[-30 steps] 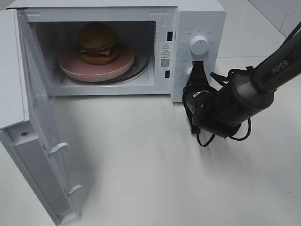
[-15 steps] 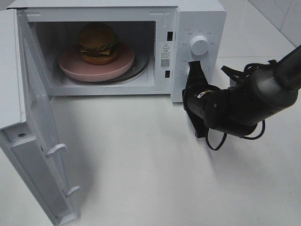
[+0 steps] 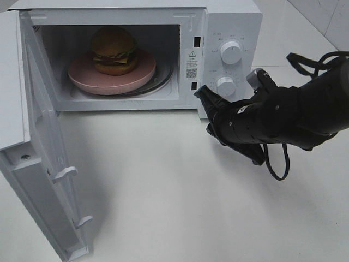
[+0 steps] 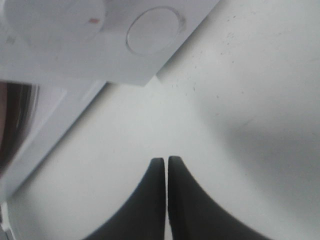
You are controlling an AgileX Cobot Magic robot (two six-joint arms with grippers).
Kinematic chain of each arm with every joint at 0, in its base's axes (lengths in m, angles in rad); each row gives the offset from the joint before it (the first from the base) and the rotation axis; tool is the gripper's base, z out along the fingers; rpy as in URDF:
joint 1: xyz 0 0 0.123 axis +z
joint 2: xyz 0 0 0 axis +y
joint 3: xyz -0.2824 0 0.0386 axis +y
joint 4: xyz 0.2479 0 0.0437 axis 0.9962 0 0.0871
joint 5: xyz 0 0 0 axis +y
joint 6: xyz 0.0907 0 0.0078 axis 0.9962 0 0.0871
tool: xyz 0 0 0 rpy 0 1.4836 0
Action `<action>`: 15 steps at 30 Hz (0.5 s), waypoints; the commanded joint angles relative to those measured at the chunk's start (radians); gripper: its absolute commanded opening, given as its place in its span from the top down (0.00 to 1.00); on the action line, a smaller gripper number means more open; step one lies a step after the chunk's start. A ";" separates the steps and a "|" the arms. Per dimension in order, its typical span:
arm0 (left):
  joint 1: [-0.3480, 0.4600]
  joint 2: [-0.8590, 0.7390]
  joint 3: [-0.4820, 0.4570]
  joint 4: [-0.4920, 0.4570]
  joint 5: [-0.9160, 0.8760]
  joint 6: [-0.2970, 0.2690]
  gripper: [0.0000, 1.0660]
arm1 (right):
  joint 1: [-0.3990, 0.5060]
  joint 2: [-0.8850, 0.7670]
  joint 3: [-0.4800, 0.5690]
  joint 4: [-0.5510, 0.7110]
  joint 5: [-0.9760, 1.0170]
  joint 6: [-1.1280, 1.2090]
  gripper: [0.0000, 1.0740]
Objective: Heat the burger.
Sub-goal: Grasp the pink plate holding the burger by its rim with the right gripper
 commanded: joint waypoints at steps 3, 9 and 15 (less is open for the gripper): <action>0.005 -0.004 0.003 -0.003 -0.001 0.001 0.06 | -0.002 -0.065 0.001 -0.010 0.166 -0.326 0.98; 0.005 -0.004 0.003 -0.003 -0.001 0.001 0.06 | -0.002 -0.118 -0.009 -0.019 0.299 -0.513 0.98; 0.005 -0.004 0.003 -0.003 -0.001 0.001 0.06 | -0.002 -0.155 -0.058 -0.142 0.472 -0.658 0.97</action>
